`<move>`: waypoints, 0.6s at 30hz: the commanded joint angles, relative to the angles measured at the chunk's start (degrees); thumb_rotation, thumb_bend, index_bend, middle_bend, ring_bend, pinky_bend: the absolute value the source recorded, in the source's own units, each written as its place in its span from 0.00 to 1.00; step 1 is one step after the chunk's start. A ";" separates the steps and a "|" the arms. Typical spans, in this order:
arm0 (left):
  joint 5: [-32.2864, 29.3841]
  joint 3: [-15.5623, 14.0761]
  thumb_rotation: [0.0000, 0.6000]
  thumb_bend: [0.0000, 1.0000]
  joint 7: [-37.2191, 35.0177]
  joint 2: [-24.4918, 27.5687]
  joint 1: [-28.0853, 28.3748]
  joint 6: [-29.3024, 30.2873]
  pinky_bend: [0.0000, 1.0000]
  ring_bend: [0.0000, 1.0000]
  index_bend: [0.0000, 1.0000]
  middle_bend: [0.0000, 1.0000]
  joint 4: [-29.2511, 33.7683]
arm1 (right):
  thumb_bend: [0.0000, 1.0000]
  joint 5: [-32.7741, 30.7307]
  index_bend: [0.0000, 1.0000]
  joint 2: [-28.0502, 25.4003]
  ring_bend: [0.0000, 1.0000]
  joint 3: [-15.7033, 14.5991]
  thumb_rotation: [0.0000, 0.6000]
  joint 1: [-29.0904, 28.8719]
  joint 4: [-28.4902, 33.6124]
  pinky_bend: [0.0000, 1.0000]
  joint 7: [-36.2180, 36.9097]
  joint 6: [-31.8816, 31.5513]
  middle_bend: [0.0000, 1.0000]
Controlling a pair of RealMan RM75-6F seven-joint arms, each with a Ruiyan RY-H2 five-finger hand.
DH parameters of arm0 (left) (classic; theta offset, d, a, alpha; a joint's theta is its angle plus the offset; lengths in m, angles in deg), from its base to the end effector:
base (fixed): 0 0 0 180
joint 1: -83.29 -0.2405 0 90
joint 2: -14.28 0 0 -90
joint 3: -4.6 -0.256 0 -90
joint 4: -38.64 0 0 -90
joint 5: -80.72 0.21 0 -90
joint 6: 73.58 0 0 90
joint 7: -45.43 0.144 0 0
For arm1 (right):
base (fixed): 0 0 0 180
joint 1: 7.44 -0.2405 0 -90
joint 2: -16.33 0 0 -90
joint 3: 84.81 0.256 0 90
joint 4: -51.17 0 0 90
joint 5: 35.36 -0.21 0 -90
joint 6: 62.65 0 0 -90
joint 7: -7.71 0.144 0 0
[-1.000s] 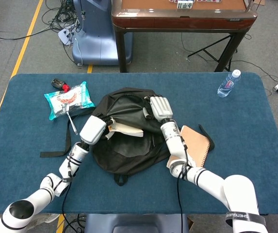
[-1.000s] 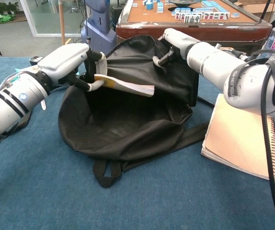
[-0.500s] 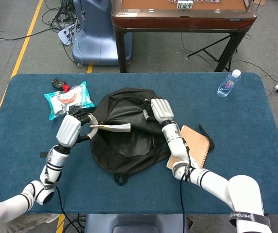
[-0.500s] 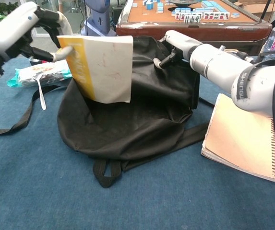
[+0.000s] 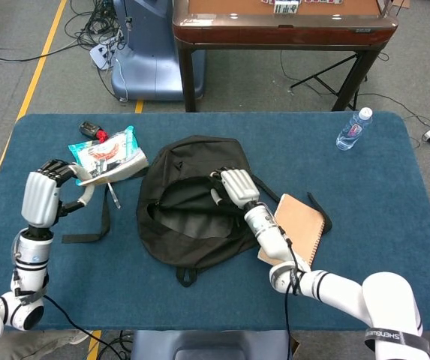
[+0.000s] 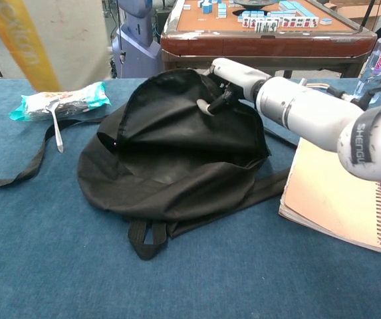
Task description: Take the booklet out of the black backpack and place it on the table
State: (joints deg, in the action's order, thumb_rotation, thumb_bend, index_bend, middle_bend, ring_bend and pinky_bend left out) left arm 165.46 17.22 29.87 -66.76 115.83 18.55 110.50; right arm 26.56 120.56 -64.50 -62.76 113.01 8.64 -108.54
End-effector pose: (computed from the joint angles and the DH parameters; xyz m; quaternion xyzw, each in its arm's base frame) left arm -0.1994 0.3424 0.1397 -0.5441 -0.2447 -0.6566 0.4614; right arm -0.0753 -0.4120 -0.0660 0.6725 -0.4740 0.4598 0.3343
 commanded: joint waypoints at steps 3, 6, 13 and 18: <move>-1.85 1.43 1.00 0.51 1.93 2.47 -1.48 -0.67 0.44 0.55 0.73 0.62 1.51 | 0.34 2.94 0.41 -5.46 0.23 -4.52 1.00 2.07 10.00 0.24 1.40 4.17 0.29; -1.77 1.10 1.00 0.52 3.66 2.10 -1.39 -1.87 0.44 0.55 0.73 0.62 0.26 | 0.30 4.09 0.16 -9.39 0.16 -5.76 1.00 2.89 16.02 0.22 2.22 5.76 0.20; -1.89 0.69 1.00 0.51 7.07 -1.74 0.53 -5.94 0.44 0.55 0.73 0.62 -4.66 | 0.29 7.64 0.02 -17.35 0.13 -6.56 1.00 5.68 27.47 0.20 4.14 3.36 0.16; -2.36 0.80 1.00 0.51 9.12 -4.90 2.61 -9.40 0.44 0.55 0.73 0.62 -7.09 | 0.29 9.62 0.02 -23.23 0.13 -6.67 1.00 7.58 34.38 0.20 4.60 1.03 0.16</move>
State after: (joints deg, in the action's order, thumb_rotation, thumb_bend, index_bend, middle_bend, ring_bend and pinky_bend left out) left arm 163.22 18.02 38.26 -70.89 117.80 9.90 103.91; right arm 34.93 99.65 -70.90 -56.38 144.98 12.70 -106.27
